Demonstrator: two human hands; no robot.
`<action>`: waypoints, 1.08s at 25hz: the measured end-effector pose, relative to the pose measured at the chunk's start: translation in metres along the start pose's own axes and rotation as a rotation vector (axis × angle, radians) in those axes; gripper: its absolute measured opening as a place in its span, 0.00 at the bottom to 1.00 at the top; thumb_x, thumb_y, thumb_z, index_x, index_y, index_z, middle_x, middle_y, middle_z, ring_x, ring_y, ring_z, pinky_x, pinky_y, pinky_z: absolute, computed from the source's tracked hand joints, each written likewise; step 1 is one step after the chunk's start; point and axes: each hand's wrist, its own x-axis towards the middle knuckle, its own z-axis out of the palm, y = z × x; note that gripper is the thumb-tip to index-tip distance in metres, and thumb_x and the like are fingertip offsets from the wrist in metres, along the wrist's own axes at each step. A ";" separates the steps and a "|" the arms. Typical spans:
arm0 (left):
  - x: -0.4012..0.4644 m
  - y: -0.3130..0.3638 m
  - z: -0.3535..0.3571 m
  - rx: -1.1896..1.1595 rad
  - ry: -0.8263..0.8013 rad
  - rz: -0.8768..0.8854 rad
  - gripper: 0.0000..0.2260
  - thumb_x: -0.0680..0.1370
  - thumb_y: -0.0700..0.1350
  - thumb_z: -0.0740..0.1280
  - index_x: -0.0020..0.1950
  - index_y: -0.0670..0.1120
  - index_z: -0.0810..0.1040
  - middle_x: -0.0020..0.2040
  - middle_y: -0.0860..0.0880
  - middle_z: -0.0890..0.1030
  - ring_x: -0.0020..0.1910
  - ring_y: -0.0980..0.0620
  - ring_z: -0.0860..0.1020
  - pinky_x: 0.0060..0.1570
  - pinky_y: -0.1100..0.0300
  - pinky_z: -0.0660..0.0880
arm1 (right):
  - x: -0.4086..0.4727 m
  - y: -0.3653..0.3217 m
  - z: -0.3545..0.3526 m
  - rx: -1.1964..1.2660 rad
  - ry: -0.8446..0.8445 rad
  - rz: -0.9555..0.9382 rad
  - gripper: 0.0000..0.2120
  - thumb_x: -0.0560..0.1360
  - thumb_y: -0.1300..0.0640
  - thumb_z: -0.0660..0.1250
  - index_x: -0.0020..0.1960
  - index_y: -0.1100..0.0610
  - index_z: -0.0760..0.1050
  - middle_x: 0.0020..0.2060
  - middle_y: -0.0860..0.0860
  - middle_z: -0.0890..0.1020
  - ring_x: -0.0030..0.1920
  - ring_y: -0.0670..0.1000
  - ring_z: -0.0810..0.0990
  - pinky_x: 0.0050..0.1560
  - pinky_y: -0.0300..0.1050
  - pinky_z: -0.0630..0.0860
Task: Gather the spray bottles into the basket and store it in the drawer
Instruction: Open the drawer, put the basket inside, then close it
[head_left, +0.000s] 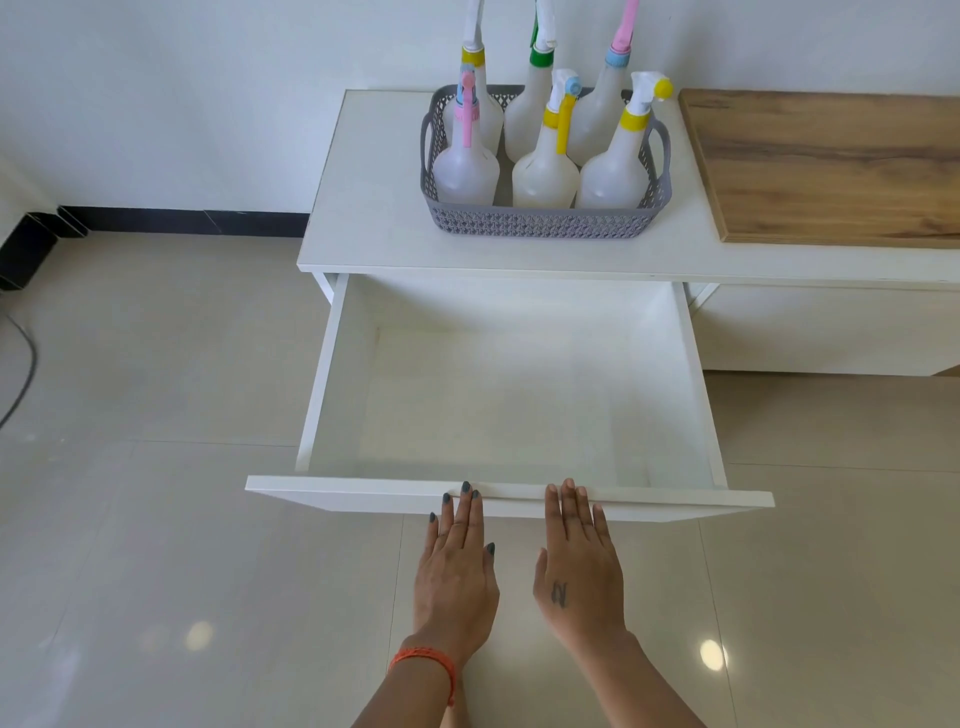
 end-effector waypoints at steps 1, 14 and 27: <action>-0.004 0.000 0.001 -0.003 0.000 -0.004 0.25 0.82 0.46 0.45 0.75 0.47 0.36 0.73 0.54 0.32 0.70 0.53 0.29 0.72 0.60 0.33 | -0.004 0.000 0.000 0.008 -0.005 0.008 0.34 0.59 0.67 0.72 0.65 0.66 0.71 0.63 0.64 0.75 0.64 0.62 0.74 0.71 0.51 0.55; -0.042 0.000 0.015 0.000 0.017 -0.034 0.25 0.82 0.46 0.45 0.72 0.46 0.32 0.72 0.56 0.32 0.70 0.52 0.29 0.58 0.71 0.20 | -0.046 0.005 0.005 0.029 0.002 0.012 0.27 0.65 0.64 0.60 0.65 0.65 0.71 0.62 0.63 0.76 0.64 0.61 0.74 0.70 0.47 0.47; -0.040 0.006 0.014 0.019 0.131 -0.067 0.23 0.82 0.46 0.47 0.77 0.47 0.48 0.78 0.54 0.50 0.77 0.49 0.40 0.62 0.68 0.22 | -0.038 0.004 -0.002 0.047 0.115 -0.006 0.22 0.71 0.58 0.53 0.55 0.64 0.80 0.52 0.60 0.83 0.53 0.57 0.83 0.68 0.51 0.59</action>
